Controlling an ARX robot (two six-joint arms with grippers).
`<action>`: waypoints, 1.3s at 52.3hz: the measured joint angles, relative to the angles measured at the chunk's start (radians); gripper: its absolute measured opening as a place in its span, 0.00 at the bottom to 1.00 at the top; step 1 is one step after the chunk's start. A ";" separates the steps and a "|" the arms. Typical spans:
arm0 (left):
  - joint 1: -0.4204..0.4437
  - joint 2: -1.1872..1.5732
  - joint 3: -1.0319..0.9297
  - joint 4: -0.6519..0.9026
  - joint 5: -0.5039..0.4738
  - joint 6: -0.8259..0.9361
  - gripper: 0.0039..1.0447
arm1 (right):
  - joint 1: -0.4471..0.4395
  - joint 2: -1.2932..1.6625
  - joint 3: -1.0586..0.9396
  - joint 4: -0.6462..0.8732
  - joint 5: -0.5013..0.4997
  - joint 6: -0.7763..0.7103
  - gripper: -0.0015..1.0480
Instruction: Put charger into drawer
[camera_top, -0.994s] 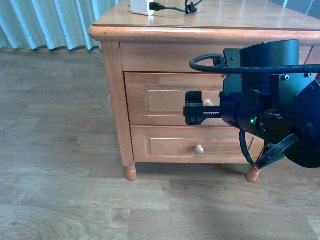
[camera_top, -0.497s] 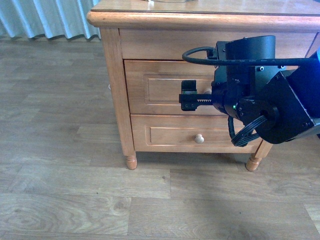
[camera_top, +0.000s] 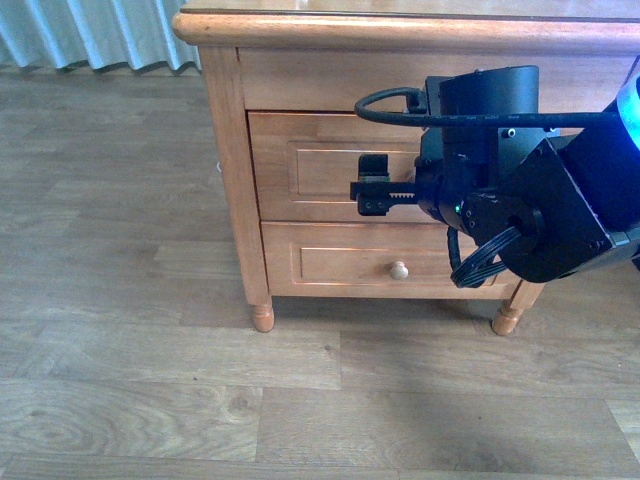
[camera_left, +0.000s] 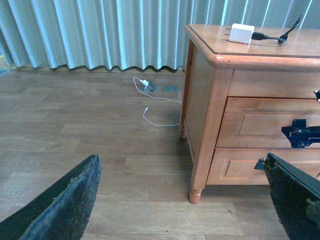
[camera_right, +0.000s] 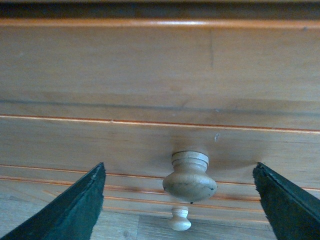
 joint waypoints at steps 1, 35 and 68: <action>0.000 0.000 0.000 0.000 0.000 0.000 0.95 | 0.000 0.002 0.000 0.000 0.000 -0.001 0.74; 0.000 0.000 0.000 0.000 0.000 0.000 0.95 | -0.002 0.009 -0.010 0.010 -0.002 -0.014 0.22; 0.000 0.000 0.000 0.000 0.000 0.000 0.95 | 0.032 -0.261 -0.380 -0.051 -0.059 0.069 0.22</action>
